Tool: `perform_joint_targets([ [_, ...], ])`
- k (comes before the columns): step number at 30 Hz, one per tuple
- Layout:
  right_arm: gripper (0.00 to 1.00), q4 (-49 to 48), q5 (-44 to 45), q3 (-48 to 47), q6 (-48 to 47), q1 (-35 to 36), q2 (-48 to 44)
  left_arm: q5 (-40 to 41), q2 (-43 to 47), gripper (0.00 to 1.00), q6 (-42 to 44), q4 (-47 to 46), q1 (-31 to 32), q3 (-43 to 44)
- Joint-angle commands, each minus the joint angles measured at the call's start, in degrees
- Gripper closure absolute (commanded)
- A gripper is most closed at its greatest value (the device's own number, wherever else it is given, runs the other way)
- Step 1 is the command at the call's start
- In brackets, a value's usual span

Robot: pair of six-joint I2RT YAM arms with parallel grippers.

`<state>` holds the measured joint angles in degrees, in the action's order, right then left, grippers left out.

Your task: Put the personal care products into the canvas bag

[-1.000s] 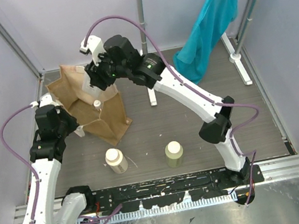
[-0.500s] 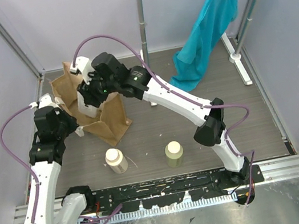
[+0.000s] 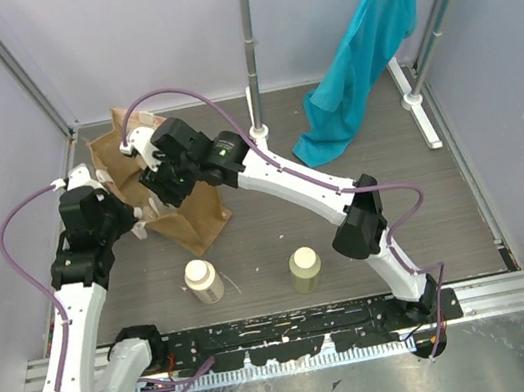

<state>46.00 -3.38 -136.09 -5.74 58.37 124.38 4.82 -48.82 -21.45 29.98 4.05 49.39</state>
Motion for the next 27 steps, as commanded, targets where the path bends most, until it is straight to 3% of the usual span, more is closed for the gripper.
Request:
perform_joint_targets([
  [1,1.0,-6.79,2.82,-0.65,-0.73,-0.19,-2.92,-1.98,0.92,0.88,-0.08,-1.71,0.1,-0.56],
  [21,1.0,1.21,21.94,-2.58,-7.2,-5.9,-3.06,-2.23,0.84,0.88,-0.26,-1.07,0.08,1.59],
  [27,1.0,1.37,19.67,-1.02,-6.67,-6.95,-3.22,-2.29,0.92,0.88,-0.21,-0.81,0.1,2.36],
])
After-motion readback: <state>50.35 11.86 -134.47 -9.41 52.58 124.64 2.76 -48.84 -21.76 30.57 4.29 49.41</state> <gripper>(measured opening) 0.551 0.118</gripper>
